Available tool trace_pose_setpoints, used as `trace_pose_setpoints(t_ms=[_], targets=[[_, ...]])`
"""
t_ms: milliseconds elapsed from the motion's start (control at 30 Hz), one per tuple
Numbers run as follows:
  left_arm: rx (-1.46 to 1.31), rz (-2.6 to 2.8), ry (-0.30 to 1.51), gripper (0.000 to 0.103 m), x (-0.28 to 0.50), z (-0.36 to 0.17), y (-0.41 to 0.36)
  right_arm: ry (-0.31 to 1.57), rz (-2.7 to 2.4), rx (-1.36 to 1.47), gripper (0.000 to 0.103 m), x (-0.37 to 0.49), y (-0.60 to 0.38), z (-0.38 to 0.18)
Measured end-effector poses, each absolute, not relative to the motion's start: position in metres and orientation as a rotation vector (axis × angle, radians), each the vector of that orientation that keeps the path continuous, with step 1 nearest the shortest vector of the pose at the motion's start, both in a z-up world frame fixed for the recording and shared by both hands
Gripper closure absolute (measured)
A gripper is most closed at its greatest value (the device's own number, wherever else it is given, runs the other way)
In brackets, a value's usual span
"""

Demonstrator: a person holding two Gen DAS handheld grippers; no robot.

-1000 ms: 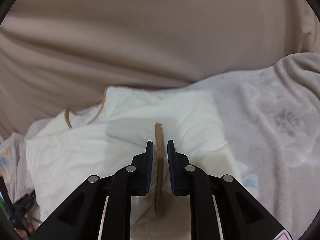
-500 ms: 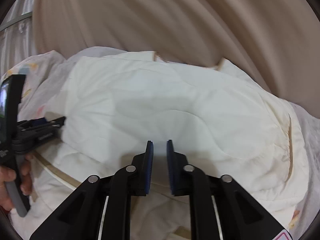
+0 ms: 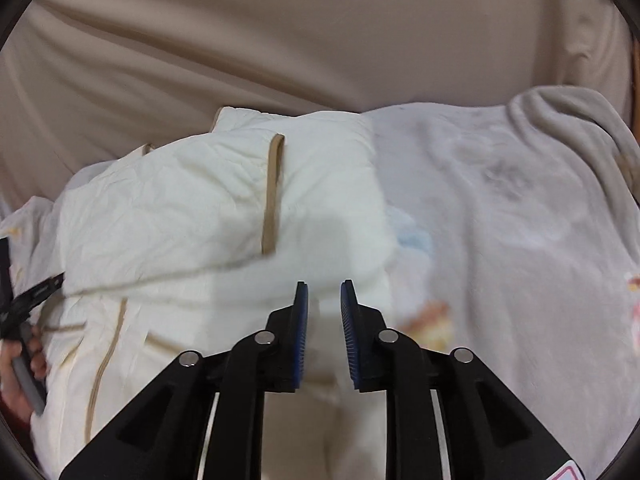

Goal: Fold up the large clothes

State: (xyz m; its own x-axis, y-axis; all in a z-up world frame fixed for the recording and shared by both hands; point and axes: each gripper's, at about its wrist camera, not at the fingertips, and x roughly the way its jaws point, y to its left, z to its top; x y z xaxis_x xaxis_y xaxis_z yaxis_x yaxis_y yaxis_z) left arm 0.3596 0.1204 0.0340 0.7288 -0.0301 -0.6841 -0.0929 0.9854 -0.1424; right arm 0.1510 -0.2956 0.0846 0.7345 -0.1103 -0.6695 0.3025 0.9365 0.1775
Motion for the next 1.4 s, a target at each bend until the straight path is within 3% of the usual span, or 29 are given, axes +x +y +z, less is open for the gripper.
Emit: trace_pose_setpoints(t_ms=[33, 100, 200, 367, 567, 633, 733, 767, 800, 833, 933, 1400], targets=[[-0.187, 0.012, 0.762, 0.029, 0.348, 0.038, 0.126, 0.723, -0.228, 0.294, 0.076, 0.129, -0.299, 0.085], [-0.186, -0.032, 0.787, 0.022, 0.321, 0.044, 0.137, 0.744, -0.227, 0.304, 0.062, 0.086, -0.303, 0.082], [-0.162, -0.090, 0.832, 0.010, 0.272, 0.048, 0.157, 0.798, -0.210, 0.361, 0.054, 0.033, -0.313, 0.069], [-0.296, -0.157, 0.945, 0.008, 0.203, 0.029, 0.202, 0.856, -0.185, 0.526, 0.046, -0.050, -0.318, 0.035], [-0.328, -0.172, 0.951, 0.009, 0.168, 0.015, 0.209, 0.827, -0.123, 0.587, 0.041, -0.055, -0.309, 0.032], [-0.342, -0.200, 0.948, 0.013, 0.166, 0.017, 0.204, 0.825, -0.057, 0.653, 0.041, -0.044, -0.308, 0.032], [-0.306, -0.213, 0.960, 0.041, 0.164, 0.017, 0.188, 0.840, -0.067, 0.664, 0.042, -0.028, -0.300, 0.030], [-0.270, -0.199, 0.957, 0.044, 0.162, 0.019, 0.183, 0.839, -0.081, 0.646, 0.052, -0.024, -0.296, 0.030], [-0.247, -0.193, 0.950, 0.059, 0.159, 0.021, 0.179, 0.838, -0.092, 0.629, 0.077, -0.021, -0.292, 0.030], [-0.216, -0.184, 0.942, 0.075, 0.155, 0.025, 0.175, 0.841, -0.090, 0.615, 0.089, -0.018, -0.287, 0.031], [-0.169, -0.162, 0.886, 0.092, 0.138, 0.042, 0.175, 0.768, -0.099, 0.592, 0.097, -0.026, -0.281, 0.045], [-0.232, -0.271, 0.634, 0.093, -0.034, 0.129, 0.229, 0.360, 0.028, 0.584, 0.099, -0.213, -0.257, 0.131]])
